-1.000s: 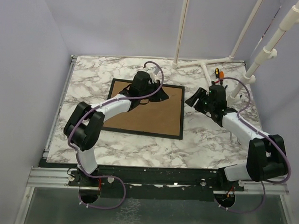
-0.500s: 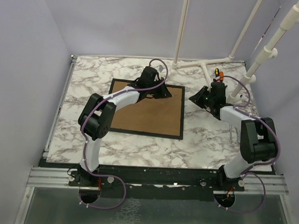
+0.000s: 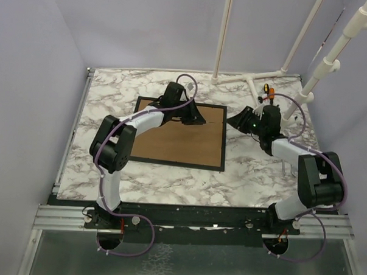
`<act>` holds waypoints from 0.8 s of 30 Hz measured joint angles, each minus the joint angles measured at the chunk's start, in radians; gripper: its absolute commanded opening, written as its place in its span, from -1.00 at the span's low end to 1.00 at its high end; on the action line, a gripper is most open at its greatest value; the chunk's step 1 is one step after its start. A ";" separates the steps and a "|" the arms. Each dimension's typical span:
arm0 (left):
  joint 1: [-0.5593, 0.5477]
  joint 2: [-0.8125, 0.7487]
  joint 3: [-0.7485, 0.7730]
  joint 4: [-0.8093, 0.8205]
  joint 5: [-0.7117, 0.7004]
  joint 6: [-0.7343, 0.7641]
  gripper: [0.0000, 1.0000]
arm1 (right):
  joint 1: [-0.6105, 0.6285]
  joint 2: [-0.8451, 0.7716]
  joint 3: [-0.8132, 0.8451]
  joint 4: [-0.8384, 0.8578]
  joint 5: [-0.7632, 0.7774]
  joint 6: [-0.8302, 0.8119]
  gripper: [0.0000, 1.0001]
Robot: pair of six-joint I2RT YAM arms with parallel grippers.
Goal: Take the photo out of the frame
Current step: Adjust the screwdriver.
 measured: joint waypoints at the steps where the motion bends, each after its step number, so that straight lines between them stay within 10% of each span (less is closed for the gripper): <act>1: 0.009 -0.014 -0.020 -0.002 0.020 -0.013 -1.00 | 0.000 -0.033 -0.035 0.035 -0.023 -0.012 -0.21; 10: 0.122 -0.238 -0.152 -0.003 0.195 -0.108 -1.00 | -0.005 -0.190 -0.147 0.385 -0.232 -0.061 0.06; 13: 0.124 -0.293 -0.167 0.000 0.240 -0.132 -1.00 | -0.005 -0.227 -0.147 0.377 -0.289 -0.102 0.72; 24: 0.122 -0.398 -0.204 0.001 0.345 -0.211 -1.00 | -0.005 -0.517 -0.144 0.275 -0.354 -0.271 0.77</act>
